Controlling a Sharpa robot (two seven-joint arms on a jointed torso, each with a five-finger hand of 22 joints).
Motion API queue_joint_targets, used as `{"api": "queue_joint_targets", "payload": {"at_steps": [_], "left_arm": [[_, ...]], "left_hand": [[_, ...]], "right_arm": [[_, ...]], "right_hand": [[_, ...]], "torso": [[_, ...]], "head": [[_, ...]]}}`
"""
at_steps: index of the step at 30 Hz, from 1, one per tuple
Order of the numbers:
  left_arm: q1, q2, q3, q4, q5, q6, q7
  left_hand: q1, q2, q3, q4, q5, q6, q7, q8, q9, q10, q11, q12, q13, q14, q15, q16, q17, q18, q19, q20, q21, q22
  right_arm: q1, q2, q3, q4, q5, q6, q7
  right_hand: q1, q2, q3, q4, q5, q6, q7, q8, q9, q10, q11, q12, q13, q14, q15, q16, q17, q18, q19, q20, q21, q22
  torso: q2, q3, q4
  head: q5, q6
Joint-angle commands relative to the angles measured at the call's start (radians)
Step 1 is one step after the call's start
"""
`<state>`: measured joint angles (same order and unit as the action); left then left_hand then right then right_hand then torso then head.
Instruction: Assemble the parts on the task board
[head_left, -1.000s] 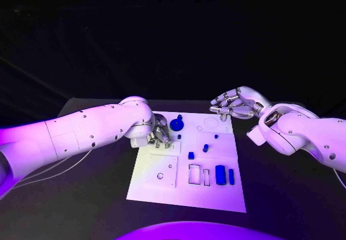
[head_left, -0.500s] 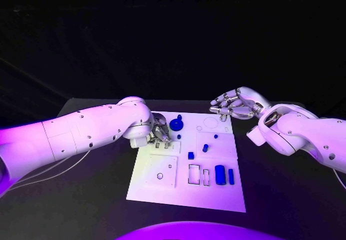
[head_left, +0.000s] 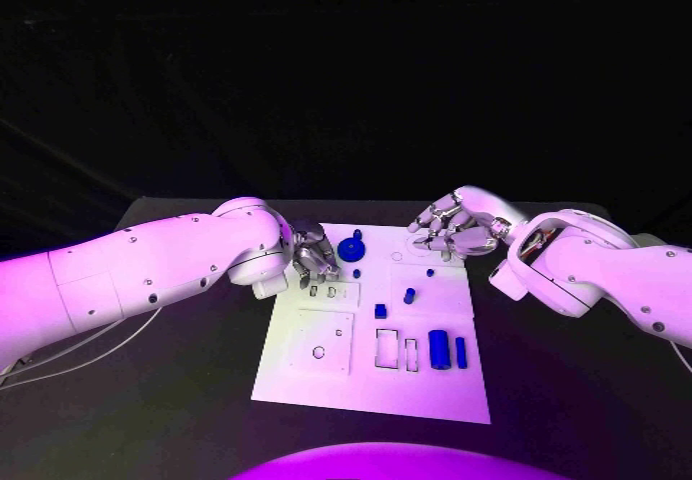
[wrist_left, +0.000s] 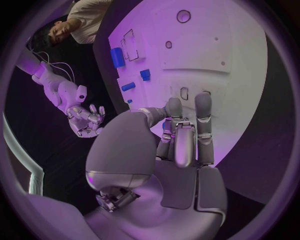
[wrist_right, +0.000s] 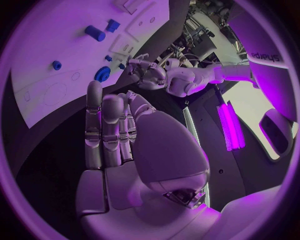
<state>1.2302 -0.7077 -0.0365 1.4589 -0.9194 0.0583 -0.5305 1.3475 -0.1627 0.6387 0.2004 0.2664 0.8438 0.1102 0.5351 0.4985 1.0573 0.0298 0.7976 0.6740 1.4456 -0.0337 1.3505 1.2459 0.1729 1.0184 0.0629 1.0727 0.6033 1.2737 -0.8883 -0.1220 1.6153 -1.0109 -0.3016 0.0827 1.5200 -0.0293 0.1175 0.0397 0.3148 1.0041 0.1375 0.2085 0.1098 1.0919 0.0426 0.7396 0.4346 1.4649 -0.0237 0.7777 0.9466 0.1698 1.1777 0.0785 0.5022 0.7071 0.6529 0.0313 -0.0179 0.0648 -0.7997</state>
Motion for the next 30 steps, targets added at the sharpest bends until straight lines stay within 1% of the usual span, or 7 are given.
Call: {"api": "queue_joint_targets", "payload": {"at_steps": [1, 7, 10, 17, 22, 27, 30], "left_arm": [[-0.001, -0.033, 0.002, 0.034, 0.073, -0.13, 0.115], [-0.001, -0.11, 0.003, 0.092, 0.19, -0.216, 0.214], [-0.001, -0.133, 0.003, 0.109, 0.235, -0.245, 0.256], [-0.001, -0.172, 0.003, 0.14, 0.328, -0.296, 0.354], [-0.001, -0.189, 0.003, 0.154, 0.364, -0.326, 0.402], [-0.001, -0.199, 0.003, 0.164, 0.382, -0.348, 0.433], [-0.001, -0.203, 0.003, 0.167, 0.392, -0.358, 0.449]], "left_hand": [[-0.014, -0.011, -0.002, 0.004, -0.007, -0.007, 0.004, -0.007, -0.01, -0.01, 0.006, -0.013, -0.015, -0.037, 0.004, -0.067, -0.078, 0.011, -0.02, 0.006, -0.031, -0.028], [-0.023, -0.028, -0.007, 0.003, -0.008, -0.015, 0.018, -0.031, -0.041, -0.029, 0.018, -0.047, -0.056, -0.094, 0.015, -0.19, -0.217, 0.011, -0.03, 0.017, -0.082, -0.061], [-0.024, -0.03, -0.011, 0.001, -0.008, -0.013, 0.02, -0.036, -0.051, -0.029, 0.019, -0.054, -0.069, -0.102, 0.017, -0.216, -0.244, 0.012, -0.028, 0.02, -0.096, -0.071], [-0.026, -0.03, -0.023, 0.0, -0.008, -0.008, 0.024, -0.045, -0.072, -0.037, 0.024, -0.076, -0.106, -0.138, 0.022, -0.302, -0.335, 0.011, -0.027, 0.025, -0.134, -0.096], [-0.029, -0.031, -0.03, 0.001, -0.009, -0.007, 0.025, -0.047, -0.079, -0.036, 0.025, -0.082, -0.119, -0.141, 0.023, -0.316, -0.349, 0.011, -0.024, 0.026, -0.144, -0.104], [-0.028, -0.029, -0.038, -0.001, -0.009, -0.005, 0.025, -0.05, -0.088, -0.034, 0.025, -0.087, -0.133, -0.108, 0.022, -0.27, -0.298, 0.012, -0.011, 0.026, -0.147, -0.108], [-0.027, -0.029, -0.039, -0.002, -0.009, -0.005, 0.025, -0.05, -0.089, -0.034, 0.025, -0.088, -0.136, -0.103, 0.022, -0.262, -0.29, 0.012, -0.008, 0.025, -0.146, -0.109]], "right_arm": [[0.004, 0.005, 0.0, 0.029, -0.325, 0.132, -0.079], [0.014, 0.034, 0.0, 0.06, -0.585, 0.205, -0.132], [0.016, 0.055, -0.001, 0.064, -0.673, 0.225, -0.148], [0.018, 0.115, -0.011, 0.064, -0.823, 0.254, -0.171], [0.016, 0.154, -0.021, 0.053, -0.904, 0.26, -0.18], [0.009, 0.186, -0.033, 0.036, -0.964, 0.278, -0.184], [0.004, 0.197, -0.038, 0.028, -0.984, 0.294, -0.187]], "right_hand": [[-0.029, -0.015, 0.06, -0.012, -0.015, 0.025, -0.003, -0.018, -0.011, 0.0, -0.005, 0.068, 0.081, 0.054, -0.013, 0.209, 0.157, -0.001, 0.011, -0.01, 0.117, 0.109], [-0.071, -0.047, 0.12, -0.031, -0.051, 0.042, -0.025, -0.043, -0.021, 0.104, -0.018, 0.303, 0.386, 0.064, -0.02, 0.443, 0.331, -0.03, 0.07, -0.013, 0.343, 0.307], [-0.087, -0.055, 0.135, -0.035, -0.069, 0.042, -0.031, -0.055, -0.025, 0.136, -0.021, 0.378, 0.483, 0.067, -0.021, 0.508, 0.38, -0.04, 0.089, -0.014, 0.406, 0.362], [-0.13, -0.078, 0.148, -0.033, -0.103, 0.04, -0.041, -0.082, -0.031, 0.194, -0.041, 0.509, 0.659, 0.072, -0.033, 0.612, 0.458, -0.054, 0.119, -0.022, 0.509, 0.456], [-0.136, -0.082, 0.159, -0.04, -0.11, 0.039, -0.05, -0.094, -0.032, 0.207, -0.047, 0.542, 0.708, 0.072, -0.04, 0.64, 0.476, -0.058, 0.123, -0.027, 0.536, 0.484], [-0.127, -0.085, 0.175, -0.058, -0.122, 0.035, -0.061, -0.104, -0.033, 0.224, -0.055, 0.569, 0.748, 0.075, -0.045, 0.665, 0.495, -0.062, 0.129, -0.029, 0.561, 0.51], [-0.127, -0.087, 0.182, -0.065, -0.127, 0.028, -0.065, -0.111, -0.034, 0.231, -0.058, 0.58, 0.765, 0.076, -0.046, 0.674, 0.502, -0.064, 0.131, -0.029, 0.571, 0.52]], "torso": [[-0.001, 0.0003, 0.0012], [-0.001, -0.0013, 0.0043], [-0.001, -0.0025, 0.0077], [0.0, -0.0029, 0.0063], [0.001, -0.0023, 0.0041], [0.002, -0.0037, 0.0077], [0.002, -0.0034, 0.0059]], "head": [[-0.004, -0.002], [-0.007, -0.003], [-0.008, -0.006], [-0.006, -0.011], [-0.004, -0.013], [-0.006, -0.017], [-0.004, -0.019]]}}
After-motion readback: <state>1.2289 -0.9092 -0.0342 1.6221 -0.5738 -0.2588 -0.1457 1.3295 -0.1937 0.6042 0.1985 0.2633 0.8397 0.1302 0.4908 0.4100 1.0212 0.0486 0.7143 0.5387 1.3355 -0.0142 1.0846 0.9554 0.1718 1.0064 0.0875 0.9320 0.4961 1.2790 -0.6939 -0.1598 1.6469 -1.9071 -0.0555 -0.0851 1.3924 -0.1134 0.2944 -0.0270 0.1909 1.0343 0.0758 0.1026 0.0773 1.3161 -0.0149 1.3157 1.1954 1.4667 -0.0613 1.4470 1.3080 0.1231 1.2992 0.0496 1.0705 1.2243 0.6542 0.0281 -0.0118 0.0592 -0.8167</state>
